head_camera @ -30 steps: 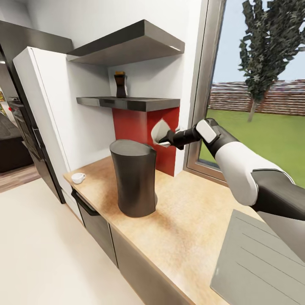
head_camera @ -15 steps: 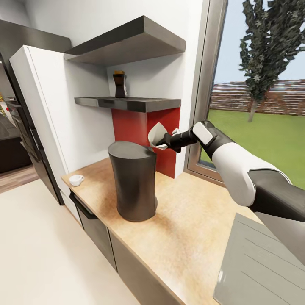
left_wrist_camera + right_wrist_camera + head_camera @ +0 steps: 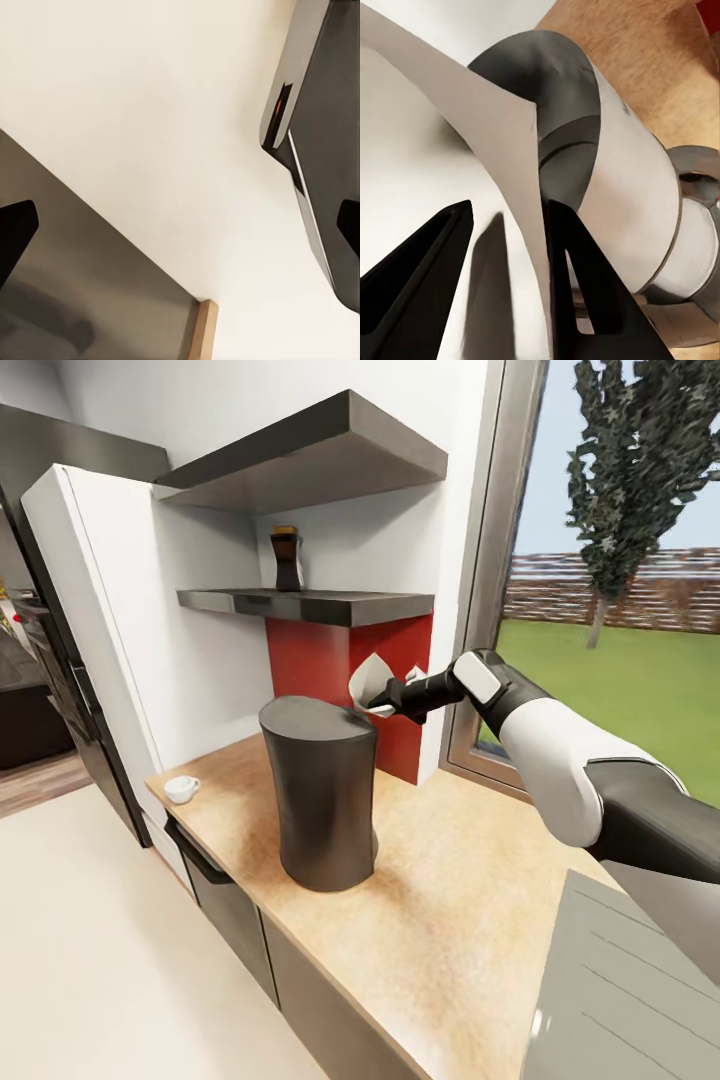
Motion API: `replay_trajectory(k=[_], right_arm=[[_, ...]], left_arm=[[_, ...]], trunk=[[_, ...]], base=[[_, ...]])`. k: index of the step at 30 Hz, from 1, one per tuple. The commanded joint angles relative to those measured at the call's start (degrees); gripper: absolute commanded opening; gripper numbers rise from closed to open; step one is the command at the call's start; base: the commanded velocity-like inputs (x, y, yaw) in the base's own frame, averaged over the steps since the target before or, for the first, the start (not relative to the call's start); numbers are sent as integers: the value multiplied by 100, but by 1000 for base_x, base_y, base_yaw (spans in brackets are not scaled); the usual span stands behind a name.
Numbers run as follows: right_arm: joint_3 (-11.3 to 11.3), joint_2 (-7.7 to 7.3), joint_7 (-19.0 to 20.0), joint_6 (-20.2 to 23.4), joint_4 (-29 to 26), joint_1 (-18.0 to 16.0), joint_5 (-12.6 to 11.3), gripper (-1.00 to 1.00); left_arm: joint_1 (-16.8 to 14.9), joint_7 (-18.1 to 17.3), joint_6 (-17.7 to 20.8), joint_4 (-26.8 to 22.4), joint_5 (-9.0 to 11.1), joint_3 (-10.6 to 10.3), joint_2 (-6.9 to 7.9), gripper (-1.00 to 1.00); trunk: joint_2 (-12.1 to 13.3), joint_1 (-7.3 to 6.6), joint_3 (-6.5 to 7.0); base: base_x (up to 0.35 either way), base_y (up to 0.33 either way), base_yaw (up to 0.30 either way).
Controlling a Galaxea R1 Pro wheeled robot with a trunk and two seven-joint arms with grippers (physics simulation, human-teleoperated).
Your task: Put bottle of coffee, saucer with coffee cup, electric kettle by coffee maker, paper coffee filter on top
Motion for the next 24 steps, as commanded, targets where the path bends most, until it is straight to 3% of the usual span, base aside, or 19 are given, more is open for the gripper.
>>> replay_trajectory(k=[1, 24], right_arm=[[-11, 1, 43, 14, 3, -6, 56, -100], [-11, -7, 43, 5, 300, -6, 58, -100]], left_arm=[[-7, 11, 12, 4, 56, 9, 0, 100], [-7, 11, 7, 2, 68, 19, 0, 100]], trunk=[[-13, 4, -13], [-13, 4, -13]], base=[[17, 9, 0], [19, 12, 0]])
